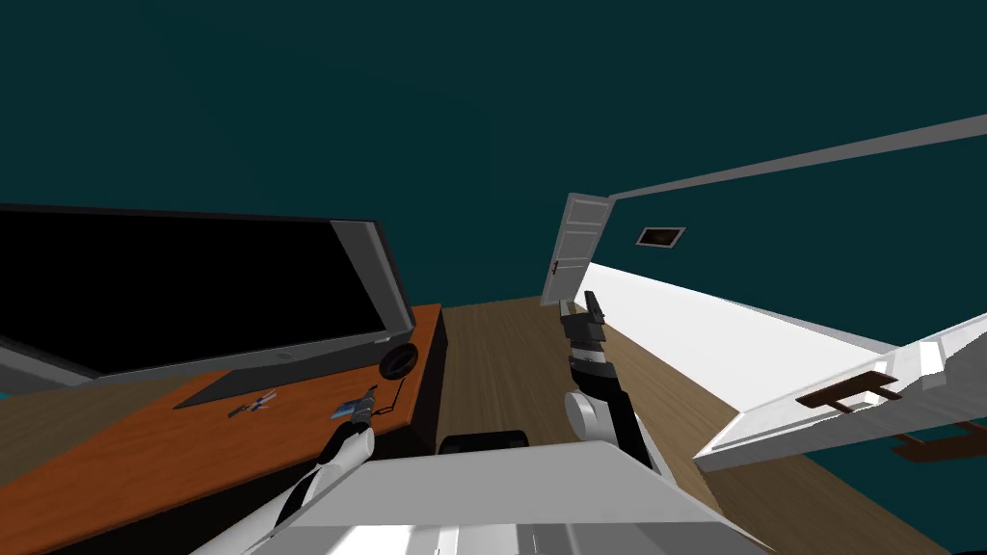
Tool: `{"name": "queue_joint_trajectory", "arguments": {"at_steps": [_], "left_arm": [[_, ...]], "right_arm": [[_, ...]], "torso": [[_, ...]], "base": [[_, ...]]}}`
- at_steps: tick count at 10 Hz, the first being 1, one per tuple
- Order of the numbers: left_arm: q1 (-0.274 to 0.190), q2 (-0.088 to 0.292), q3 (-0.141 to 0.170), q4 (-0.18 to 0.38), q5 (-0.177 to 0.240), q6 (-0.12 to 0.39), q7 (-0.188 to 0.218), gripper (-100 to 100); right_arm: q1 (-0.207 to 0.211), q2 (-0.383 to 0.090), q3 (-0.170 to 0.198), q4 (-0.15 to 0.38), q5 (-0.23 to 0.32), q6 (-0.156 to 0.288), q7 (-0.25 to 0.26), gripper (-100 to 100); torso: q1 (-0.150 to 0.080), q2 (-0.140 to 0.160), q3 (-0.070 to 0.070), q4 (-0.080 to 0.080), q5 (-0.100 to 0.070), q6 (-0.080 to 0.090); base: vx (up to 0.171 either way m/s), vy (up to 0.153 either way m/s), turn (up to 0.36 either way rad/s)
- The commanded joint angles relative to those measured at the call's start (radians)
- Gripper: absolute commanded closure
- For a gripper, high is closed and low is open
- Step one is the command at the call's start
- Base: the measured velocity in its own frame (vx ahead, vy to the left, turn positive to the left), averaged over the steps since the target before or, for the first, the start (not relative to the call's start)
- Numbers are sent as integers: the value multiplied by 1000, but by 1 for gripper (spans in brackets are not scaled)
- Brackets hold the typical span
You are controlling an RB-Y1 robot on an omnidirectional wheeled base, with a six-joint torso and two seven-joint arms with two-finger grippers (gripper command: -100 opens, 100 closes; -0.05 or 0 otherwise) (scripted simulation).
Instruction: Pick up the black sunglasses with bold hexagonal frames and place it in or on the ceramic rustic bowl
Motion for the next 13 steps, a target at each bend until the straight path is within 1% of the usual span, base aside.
{"name": "queue_joint_trajectory", "arguments": {"at_steps": [1, 2, 3, 4, 5, 6, 10, 11, 12, 13], "left_arm": [[-1, -9, 44, -5, 3, 4, -24, -100], [-18, -16, 78, 27, 10, -8, -60, -100], [-18, -16, 101, 15, 10, -8, -60, -100], [-18, -16, 101, 27, 10, -8, -60, -100], [-25, -9, 94, 43, 9, -14, -57, -100], [-27, -7, 94, 50, 9, -21, -56, 100], [-27, -8, 95, 50, 9, -20, -56, 100], [-26, -9, 95, 50, 10, -19, -55, 0], [-1, -9, 45, 0, 3, 4, -24, 100], [16, -2, 20, -36, -3, 15, 6, 100]], "right_arm": [[0, 0, 0, 0, 0, 0, 0, 0], [0, 0, 0, 0, 0, 0, 0, 0], [0, 0, 0, 0, 0, 0, 0, 0], [0, 0, 0, 0, 0, 0, 0, 0], [0, 0, 0, 0, 0, 0, 0, 0], [0, 0, 0, 0, 0, 0, 0, 0], [0, 0, 0, 0, 0, 0, 0, 0], [0, 0, 0, 0, 0, 0, 0, 0], [0, 0, 0, 0, 0, 0, 0, 0], [1, 0, 0, 0, 0, 0, 0, 0]], "torso": [[0, 0, 0, 0, 0, 0], [0, 0, 0, 0, 0, -1], [0, 0, 0, 0, 0, 0], [0, 0, 0, 0, 0, -1], [-1, -2, -1, -1, 0, -1], [-1, -4, -2, -1, 0, -1], [-2, -5, -3, -1, -1, -1], [-3, -5, -2, -1, -2, -1], [-3, -4, -2, 0, -2, -1], [-4, -7, -4, -1, -3, -3]], "base": [[-60, 41, -111], [-68, 28, -220], [-59, 29, -115], [-24, 14, 22], [-7, 3, 7], [0, 0, 0], [-1, 0, 0], [0, 0, 0], [62, -21, 257], [115, -63, 385]]}}
